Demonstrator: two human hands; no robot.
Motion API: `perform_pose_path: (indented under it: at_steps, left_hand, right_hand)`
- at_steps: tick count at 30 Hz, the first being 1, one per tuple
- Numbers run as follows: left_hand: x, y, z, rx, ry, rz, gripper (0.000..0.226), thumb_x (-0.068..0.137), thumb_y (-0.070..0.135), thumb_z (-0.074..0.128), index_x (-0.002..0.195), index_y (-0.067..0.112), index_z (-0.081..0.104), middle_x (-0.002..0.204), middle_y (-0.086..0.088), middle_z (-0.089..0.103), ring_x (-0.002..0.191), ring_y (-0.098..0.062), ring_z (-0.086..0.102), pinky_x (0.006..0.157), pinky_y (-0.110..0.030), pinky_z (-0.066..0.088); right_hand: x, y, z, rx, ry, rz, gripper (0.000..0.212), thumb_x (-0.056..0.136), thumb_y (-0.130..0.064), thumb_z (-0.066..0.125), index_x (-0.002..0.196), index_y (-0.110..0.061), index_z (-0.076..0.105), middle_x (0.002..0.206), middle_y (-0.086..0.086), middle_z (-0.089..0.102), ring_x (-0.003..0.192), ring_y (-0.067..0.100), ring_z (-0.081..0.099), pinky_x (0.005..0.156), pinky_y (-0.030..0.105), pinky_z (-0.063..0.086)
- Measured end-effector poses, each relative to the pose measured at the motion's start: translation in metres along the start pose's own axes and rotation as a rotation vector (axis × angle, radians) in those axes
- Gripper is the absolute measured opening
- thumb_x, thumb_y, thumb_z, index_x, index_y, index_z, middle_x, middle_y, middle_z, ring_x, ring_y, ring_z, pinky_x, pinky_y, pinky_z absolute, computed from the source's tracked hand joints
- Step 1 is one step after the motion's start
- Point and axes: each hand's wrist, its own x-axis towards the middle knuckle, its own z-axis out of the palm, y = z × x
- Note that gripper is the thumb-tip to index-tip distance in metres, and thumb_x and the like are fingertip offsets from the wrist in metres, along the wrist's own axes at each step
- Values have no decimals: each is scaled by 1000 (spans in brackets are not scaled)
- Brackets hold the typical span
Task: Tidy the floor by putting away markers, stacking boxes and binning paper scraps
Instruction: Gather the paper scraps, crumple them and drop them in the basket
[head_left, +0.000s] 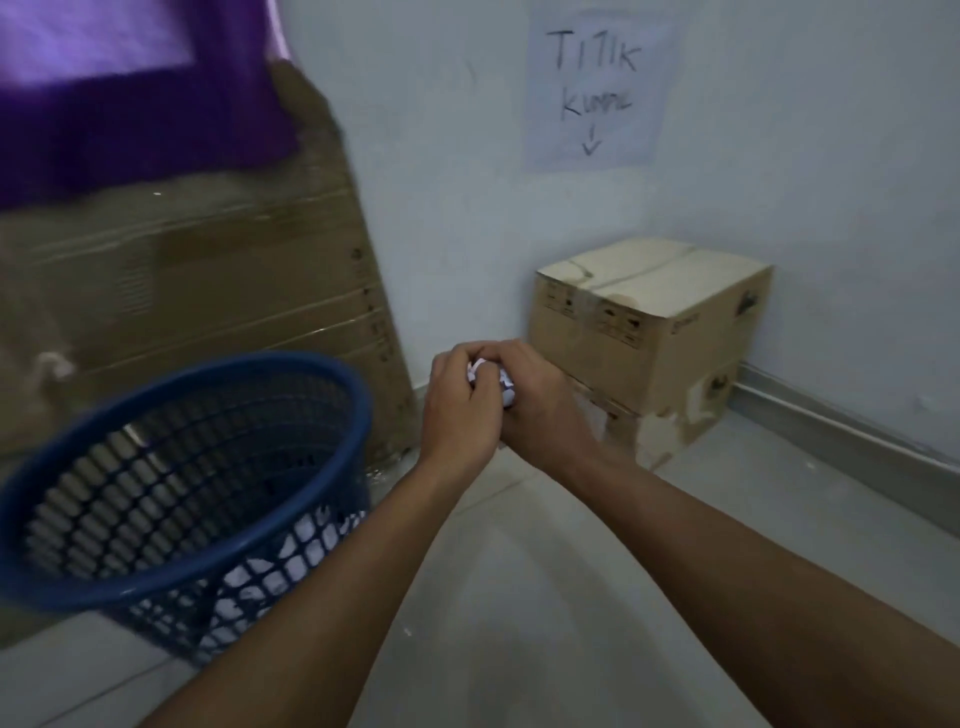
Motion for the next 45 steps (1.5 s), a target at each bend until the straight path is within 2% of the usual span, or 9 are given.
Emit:
perform_pose_path:
  at_steps: [6,12,18,22,25,31,37,42,45]
  left_hand:
    - [14,13,-85,-127,89,-80,21,97,28,46,106,27,65,116,1,64,102,-13,64,91,-39,55]
    - [30,12,-151,-141,226,-112,22,97,29,46,110,28,65,110,1,69,100,-13,67,86,-37,58]
    - [36,-7,-199,-29,509,-155,20,96,29,45,110,34,57,125,2,59,107,-14,57,88,-31,47]
    - [33,-21,-209,60,555,-222,16,95,33,44,102,37,57,125,4,59,113,-18,56,105,-46,43]
    - [32,-25,-205,67,552,-250,16,93,35,44,100,37,58,122,4,60,111,-20,58,103,-46,44]
    - [30,-23,-184,37,478,-192,21,95,31,47,98,34,68,90,21,61,76,7,54,64,-21,38]
    - [24,-18,-157,90,304,-42,18,95,29,51,94,33,69,87,20,66,74,20,56,59,-15,41]
    - [15,-9,-120,100,207,88,19,94,28,53,86,37,68,84,21,68,79,17,58,57,-2,43]
    - [11,-9,-88,97,135,87,17,94,29,54,88,34,70,85,20,69,80,9,62,65,-12,50]
  right_hand:
    - [47,-58,39,28,-31,-141,32,83,-6,73,114,-7,66,105,8,67,90,18,65,76,29,53]
    - [84,-101,86,129,-91,-134,30,83,-6,69,113,-7,62,107,8,64,92,18,62,79,24,49]
    - [90,-132,119,340,-480,37,57,87,-24,69,137,-12,44,134,9,49,116,17,53,94,32,47]
    - [86,-129,123,306,-665,97,83,86,-38,74,151,-13,28,148,5,45,128,17,49,100,28,45]
    - [83,-121,119,251,-619,45,65,89,-34,71,145,-14,43,142,4,53,126,17,53,99,27,44]
    - [80,-106,104,205,-377,25,16,95,-16,63,107,-12,73,97,0,73,87,12,66,83,29,54]
    - [71,-84,81,228,-205,137,13,97,-17,62,92,-13,73,71,0,72,47,3,62,48,21,52]
    - [54,-51,48,226,-116,295,18,96,-25,62,85,-15,71,59,-2,70,34,7,55,38,20,43]
    - [39,-30,23,227,-53,382,22,95,-29,62,80,-17,71,56,-3,69,35,11,58,37,20,42]
